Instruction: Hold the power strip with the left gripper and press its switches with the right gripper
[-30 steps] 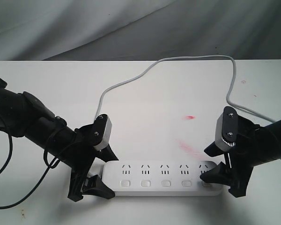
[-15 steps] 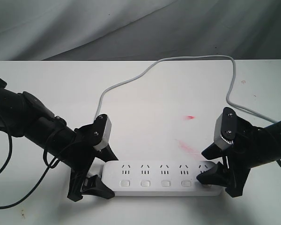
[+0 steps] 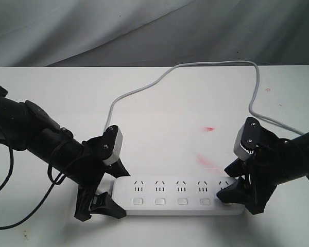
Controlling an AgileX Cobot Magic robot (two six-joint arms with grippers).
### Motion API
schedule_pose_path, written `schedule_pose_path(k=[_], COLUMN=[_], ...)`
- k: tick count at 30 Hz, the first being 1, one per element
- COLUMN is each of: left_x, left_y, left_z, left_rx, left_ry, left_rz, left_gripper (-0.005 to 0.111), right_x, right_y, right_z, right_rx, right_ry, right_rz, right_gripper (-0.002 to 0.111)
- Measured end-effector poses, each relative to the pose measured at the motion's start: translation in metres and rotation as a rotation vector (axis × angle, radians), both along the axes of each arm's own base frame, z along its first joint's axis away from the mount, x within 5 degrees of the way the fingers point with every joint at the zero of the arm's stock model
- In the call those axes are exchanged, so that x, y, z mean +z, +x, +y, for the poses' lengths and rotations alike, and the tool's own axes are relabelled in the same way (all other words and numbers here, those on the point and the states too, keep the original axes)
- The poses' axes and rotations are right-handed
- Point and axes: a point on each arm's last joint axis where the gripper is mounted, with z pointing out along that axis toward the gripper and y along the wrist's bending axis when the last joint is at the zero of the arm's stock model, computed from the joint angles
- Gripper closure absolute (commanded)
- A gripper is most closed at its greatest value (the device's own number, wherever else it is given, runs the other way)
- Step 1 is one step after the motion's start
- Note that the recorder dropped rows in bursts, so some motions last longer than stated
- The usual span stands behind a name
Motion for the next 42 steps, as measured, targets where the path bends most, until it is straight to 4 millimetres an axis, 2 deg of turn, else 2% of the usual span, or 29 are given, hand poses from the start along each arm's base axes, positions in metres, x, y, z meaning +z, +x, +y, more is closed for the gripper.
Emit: schedule_pose_path(k=[13, 16, 19, 25, 28, 32, 39, 42], left_x=[0.000, 0.000, 0.000, 0.000, 0.000, 0.000, 0.000, 0.000], left_y=[0.000, 0.000, 0.000, 0.000, 0.000, 0.000, 0.000, 0.000], left_z=[0.000, 0.000, 0.000, 0.000, 0.000, 0.000, 0.000, 0.000], left_rx=[0.002, 0.002, 0.002, 0.002, 0.002, 0.002, 0.002, 0.002], left_ry=[-0.001, -0.001, -0.001, -0.001, -0.001, -0.001, -0.001, -0.001], left_rz=[0.000, 0.000, 0.000, 0.000, 0.000, 0.000, 0.000, 0.000], left_gripper=[0.055, 0.055, 0.055, 0.055, 0.055, 0.055, 0.055, 0.055], right_x=[0.000, 0.006, 0.020, 0.091, 0.126, 0.163, 0.212, 0.242], right_y=[0.000, 0.001, 0.002, -0.001, -0.006, -0.017, -0.050, -0.083], right_z=[-0.003, -0.002, -0.003, 0.000, -0.003, -0.006, -0.010, -0.013], right_rx=[-0.081, -0.056, -0.013, -0.105, -0.223, -0.362, -0.402, -0.385], right_ry=[-0.034, -0.018, -0.026, 0.085, 0.141, 0.259, 0.366, 0.414], right_rz=[0.057, -0.003, -0.138, -0.426, -0.550, -0.655, -0.837, -0.985], right_gripper=[0.045, 0.045, 0.045, 0.045, 0.045, 0.045, 0.045, 0.045])
